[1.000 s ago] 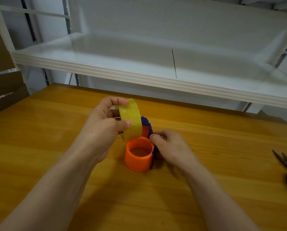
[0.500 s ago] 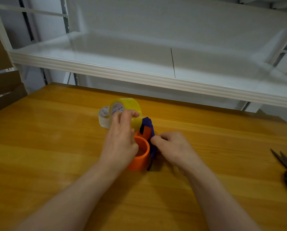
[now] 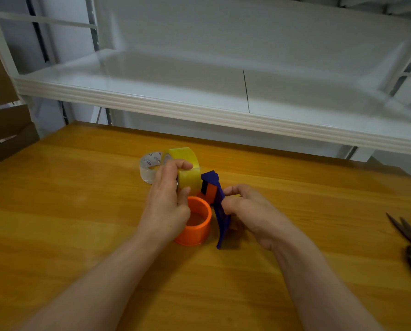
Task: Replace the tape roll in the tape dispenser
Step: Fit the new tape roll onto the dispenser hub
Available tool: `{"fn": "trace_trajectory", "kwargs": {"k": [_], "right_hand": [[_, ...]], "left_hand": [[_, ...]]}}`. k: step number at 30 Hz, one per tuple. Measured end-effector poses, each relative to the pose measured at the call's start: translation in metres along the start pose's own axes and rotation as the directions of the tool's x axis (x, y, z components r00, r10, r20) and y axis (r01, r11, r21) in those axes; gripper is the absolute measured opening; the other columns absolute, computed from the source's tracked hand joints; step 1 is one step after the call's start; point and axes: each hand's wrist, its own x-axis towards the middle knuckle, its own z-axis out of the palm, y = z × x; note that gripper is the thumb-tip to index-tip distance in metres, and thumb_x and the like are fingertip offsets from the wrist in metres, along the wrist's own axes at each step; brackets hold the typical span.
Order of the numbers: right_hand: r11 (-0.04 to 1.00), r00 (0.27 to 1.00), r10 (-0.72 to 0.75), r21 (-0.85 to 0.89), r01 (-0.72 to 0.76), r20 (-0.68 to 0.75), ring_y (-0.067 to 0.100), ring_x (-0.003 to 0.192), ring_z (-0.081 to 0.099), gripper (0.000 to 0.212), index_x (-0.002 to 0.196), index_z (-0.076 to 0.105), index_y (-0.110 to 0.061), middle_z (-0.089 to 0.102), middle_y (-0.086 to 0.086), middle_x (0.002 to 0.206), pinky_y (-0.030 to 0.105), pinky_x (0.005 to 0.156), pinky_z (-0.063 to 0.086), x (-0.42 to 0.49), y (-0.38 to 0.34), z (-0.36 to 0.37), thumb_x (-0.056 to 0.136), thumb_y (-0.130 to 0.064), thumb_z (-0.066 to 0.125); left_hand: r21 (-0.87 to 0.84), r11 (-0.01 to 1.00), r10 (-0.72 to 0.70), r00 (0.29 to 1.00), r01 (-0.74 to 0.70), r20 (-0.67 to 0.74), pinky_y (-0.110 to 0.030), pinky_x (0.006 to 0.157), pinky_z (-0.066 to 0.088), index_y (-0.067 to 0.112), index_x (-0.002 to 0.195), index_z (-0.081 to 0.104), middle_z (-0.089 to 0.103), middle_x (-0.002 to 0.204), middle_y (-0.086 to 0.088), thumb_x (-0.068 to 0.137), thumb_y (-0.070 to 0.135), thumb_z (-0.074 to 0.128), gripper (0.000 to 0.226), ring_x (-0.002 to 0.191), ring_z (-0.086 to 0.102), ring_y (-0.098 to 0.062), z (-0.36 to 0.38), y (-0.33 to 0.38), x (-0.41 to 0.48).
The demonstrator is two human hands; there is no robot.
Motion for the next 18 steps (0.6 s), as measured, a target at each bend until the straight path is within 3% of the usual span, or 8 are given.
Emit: {"fn": "trace_trajectory", "kwargs": {"k": [4,6,8,9,11,13,16,18], "right_hand": [[0.989,0.993,0.001,-0.146,-0.018,-0.120,0.021,0.091,0.065,0.049,0.129,0.047,-0.024,0.068,0.004,0.102,0.042,0.081,0.055,0.002,-0.003,0.007,0.081,-0.020,0.059],[0.963,0.987,-0.019,-0.269,-0.025,-0.161,0.021,0.092,0.065,0.053,0.134,0.046,-0.023,0.068,0.004,0.104,0.039,0.074,0.054,0.004,-0.004,0.013,0.083,-0.029,0.058],[0.930,0.985,-0.047,-0.366,-0.018,-0.167,0.018,0.082,0.060,0.036,0.122,0.058,-0.018,0.066,0.002,0.095,0.032,0.065,0.045,0.003,-0.004,0.016,0.091,-0.035,0.056],[0.928,0.986,-0.046,-0.371,-0.018,-0.161,0.018,0.073,0.056,0.025,0.104,0.063,-0.015,0.062,0.002,0.084,0.032,0.063,0.040,0.002,-0.005,0.017,0.093,-0.036,0.054],[0.946,0.990,-0.019,-0.322,-0.027,-0.139,0.019,0.063,0.044,0.026,0.076,0.055,-0.016,0.049,0.004,0.070,0.034,0.060,0.032,0.000,-0.005,0.015,0.094,-0.034,0.054],[0.961,0.992,0.007,-0.272,-0.041,-0.125,0.020,0.065,0.042,0.025,0.071,0.053,-0.017,0.046,0.004,0.070,0.034,0.062,0.031,-0.002,-0.005,0.010,0.092,-0.030,0.055],[0.991,0.994,-0.012,-0.137,-0.003,-0.111,0.022,0.077,0.052,0.013,0.085,0.062,-0.017,0.056,0.007,0.080,0.040,0.071,0.043,-0.003,-0.003,0.001,0.081,-0.030,0.060],[1.000,0.998,-0.014,0.010,0.015,-0.061,0.022,0.081,0.057,0.022,0.103,0.060,-0.017,0.062,0.008,0.086,0.040,0.073,0.049,-0.001,0.001,-0.005,0.081,-0.023,0.062]], "left_hand": [[-0.010,1.000,-0.006,1.000,0.006,0.016,-0.036,0.096,0.051,0.033,0.124,0.045,0.042,0.125,0.013,0.093,0.001,0.063,0.048,0.120,0.047,-0.011,0.000,0.000,0.000],[-0.015,1.000,0.001,1.000,-0.001,0.021,-0.037,0.098,0.052,0.034,0.124,0.045,0.042,0.125,0.013,0.093,0.001,0.063,0.048,0.120,0.047,-0.011,0.000,-0.001,0.000],[-0.020,1.000,0.008,1.000,-0.007,0.026,-0.038,0.098,0.052,0.037,0.121,0.043,0.043,0.125,0.013,0.093,0.002,0.063,0.049,0.120,0.048,-0.011,0.000,-0.002,0.000],[-0.018,1.000,0.009,1.000,-0.008,0.029,-0.038,0.098,0.052,0.038,0.121,0.042,0.043,0.125,0.013,0.093,0.002,0.063,0.050,0.120,0.048,-0.011,0.000,-0.002,0.000],[-0.020,1.000,0.008,0.999,-0.007,0.031,-0.038,0.098,0.052,0.039,0.120,0.042,0.043,0.125,0.013,0.093,0.002,0.063,0.050,0.121,0.048,-0.012,-0.001,-0.002,0.000],[-0.036,0.999,0.012,0.999,-0.010,0.036,-0.039,0.098,0.053,0.039,0.120,0.042,0.044,0.126,0.013,0.093,0.002,0.063,0.050,0.121,0.049,-0.012,-0.001,-0.002,0.000],[-0.056,0.998,0.014,0.999,-0.012,0.037,-0.041,0.096,0.055,0.040,0.120,0.042,0.043,0.122,0.016,0.093,0.002,0.063,0.051,0.120,0.050,-0.012,-0.002,-0.002,0.000],[-0.064,0.998,0.021,0.999,-0.019,0.037,-0.042,0.093,0.057,0.044,0.117,0.041,0.043,0.119,0.018,0.093,0.002,0.063,0.053,0.115,0.051,-0.010,-0.001,-0.002,0.000]]}}
